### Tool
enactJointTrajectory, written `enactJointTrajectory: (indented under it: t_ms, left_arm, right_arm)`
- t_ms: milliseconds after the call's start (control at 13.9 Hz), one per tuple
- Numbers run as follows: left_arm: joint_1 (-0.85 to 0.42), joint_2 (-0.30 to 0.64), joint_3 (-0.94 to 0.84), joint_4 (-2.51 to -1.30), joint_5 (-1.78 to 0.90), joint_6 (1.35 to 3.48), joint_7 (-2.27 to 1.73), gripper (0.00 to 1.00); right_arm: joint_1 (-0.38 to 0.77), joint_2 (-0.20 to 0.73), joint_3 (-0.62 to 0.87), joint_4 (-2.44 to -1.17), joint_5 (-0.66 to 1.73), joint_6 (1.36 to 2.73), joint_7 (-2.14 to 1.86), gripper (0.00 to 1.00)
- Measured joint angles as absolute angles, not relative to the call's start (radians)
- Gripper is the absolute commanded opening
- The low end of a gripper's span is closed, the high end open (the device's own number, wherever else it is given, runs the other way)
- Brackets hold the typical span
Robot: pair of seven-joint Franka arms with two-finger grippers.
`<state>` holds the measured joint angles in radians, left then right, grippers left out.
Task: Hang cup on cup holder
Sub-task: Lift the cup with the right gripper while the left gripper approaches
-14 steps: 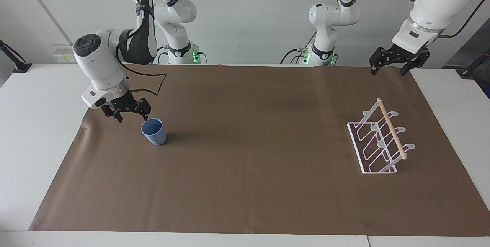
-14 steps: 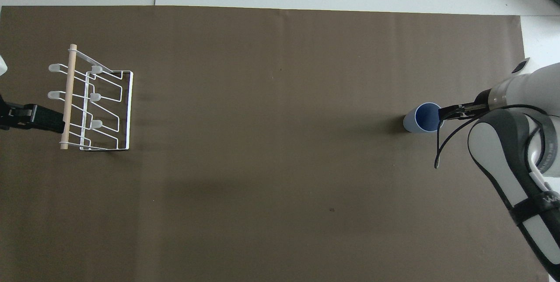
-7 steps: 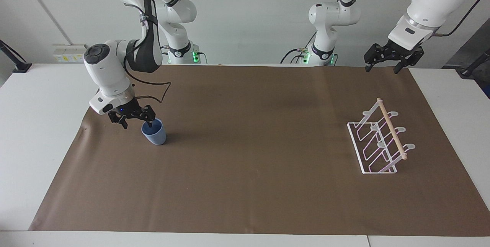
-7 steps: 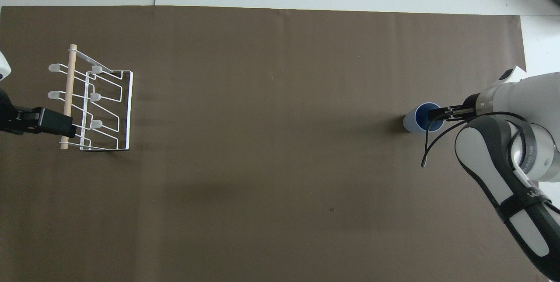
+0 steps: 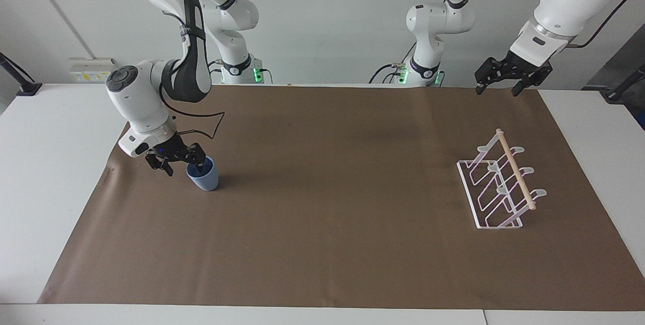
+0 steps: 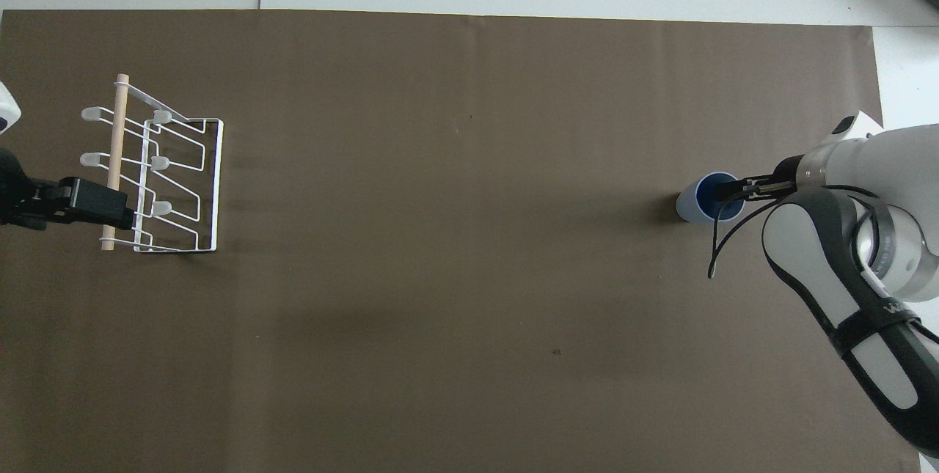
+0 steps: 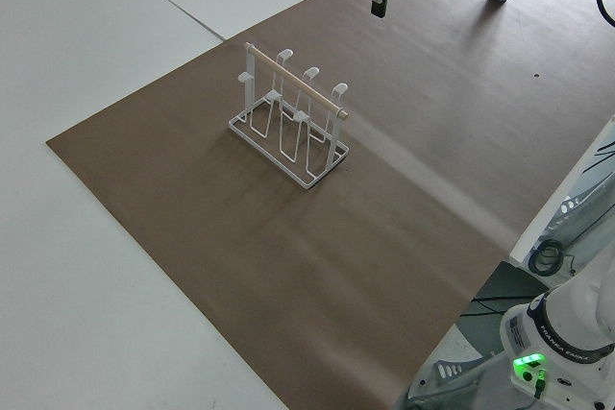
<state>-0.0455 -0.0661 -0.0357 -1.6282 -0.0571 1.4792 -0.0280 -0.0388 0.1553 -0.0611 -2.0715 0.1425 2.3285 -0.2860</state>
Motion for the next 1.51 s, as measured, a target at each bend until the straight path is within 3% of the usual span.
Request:
enactJointTrajectory:
  t_ms: [144,432,864,1152,1512]
  left_arm:
    - [-0.045,-0.066,-0.036,-1.631,-0.057,1.48,-0.035,1.0]
    - [-0.045,-0.069,-0.034,-1.644,-0.057,1.482,-0.039,1.0]
    - [-0.045,-0.085,-0.034,-1.679,-0.057,1.498,-0.039,1.0]
    - [-0.045,-0.092,-0.034,-1.686,-0.057,1.499,-0.039,1.0]
    - [-0.045,-0.094,-0.035,-1.688,-0.069,1.499,-0.041,1.0]
  right_arm:
    - [-0.039,0.156,-0.061,-2.067,0.166,2.333,-0.286,0.44]
    - [-0.039,0.156,-0.06,-2.065,0.177,2.333,-0.286,0.0]
    - [-0.033,0.158,-0.057,-2.058,0.18,2.321,-0.286,0.0]
    - [-0.032,0.155,-0.042,-1.953,0.181,2.198,-0.287,0.0]
    - [-0.022,0.121,0.013,-1.912,0.311,2.177,-0.287,0.0]
